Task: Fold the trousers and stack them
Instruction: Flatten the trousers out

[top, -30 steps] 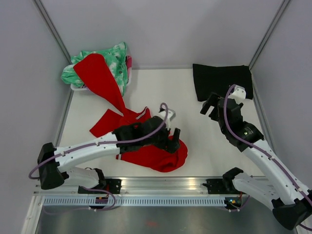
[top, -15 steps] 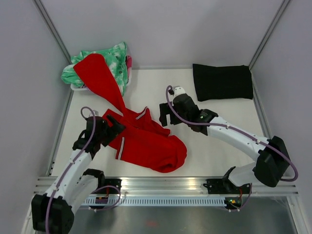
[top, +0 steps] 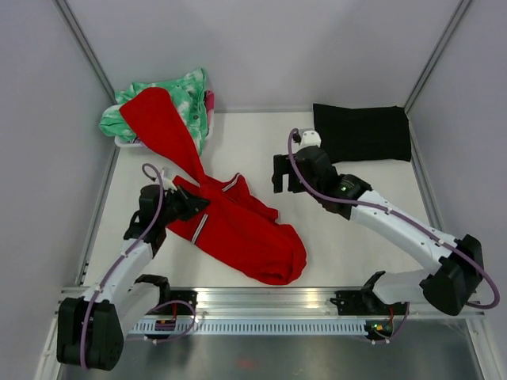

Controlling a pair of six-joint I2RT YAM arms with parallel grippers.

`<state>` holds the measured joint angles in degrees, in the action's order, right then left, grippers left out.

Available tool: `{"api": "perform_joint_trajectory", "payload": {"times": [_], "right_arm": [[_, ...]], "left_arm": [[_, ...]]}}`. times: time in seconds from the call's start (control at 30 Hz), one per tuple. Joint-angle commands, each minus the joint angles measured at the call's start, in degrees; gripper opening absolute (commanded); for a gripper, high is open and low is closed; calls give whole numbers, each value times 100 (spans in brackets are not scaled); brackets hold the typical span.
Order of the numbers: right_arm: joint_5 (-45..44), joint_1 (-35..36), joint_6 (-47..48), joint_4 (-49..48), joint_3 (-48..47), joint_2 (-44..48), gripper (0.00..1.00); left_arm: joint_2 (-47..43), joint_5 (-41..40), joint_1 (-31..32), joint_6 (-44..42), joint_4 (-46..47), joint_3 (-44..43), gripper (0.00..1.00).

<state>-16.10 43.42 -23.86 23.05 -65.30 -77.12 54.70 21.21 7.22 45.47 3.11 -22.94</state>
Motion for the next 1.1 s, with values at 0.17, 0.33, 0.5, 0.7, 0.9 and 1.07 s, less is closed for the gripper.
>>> {"api": "perform_joint_trajectory", "payload": {"times": [0.17, 0.33, 0.5, 0.7, 0.9, 1.07], "right_arm": [[-394, -1334, -778, 472, -150, 1093, 98], [-341, -2511, -814, 973, -141, 1585, 98], [-947, -3312, -1006, 1911, -343, 2156, 98], [-1589, -3902, -1121, 2573, -256, 2789, 98], [-372, -3902, -736, 1776, 138, 3071, 98], [1827, -3868, -146, 624, 807, 2705, 98]], "left_arm": [[-926, -282, 822, -1328, -1396, -2603, 2], [504, -1707, 3234, -2051, -1710, -4463, 2], [2376, -2682, 5364, -2253, -1296, -5711, 2], [3566, -2532, 5711, -1542, -1375, -5925, 59], [2565, -3193, 5107, -1148, -2155, -5546, 100], [1012, -3333, 3475, -646, -2596, -4397, 100]]}}
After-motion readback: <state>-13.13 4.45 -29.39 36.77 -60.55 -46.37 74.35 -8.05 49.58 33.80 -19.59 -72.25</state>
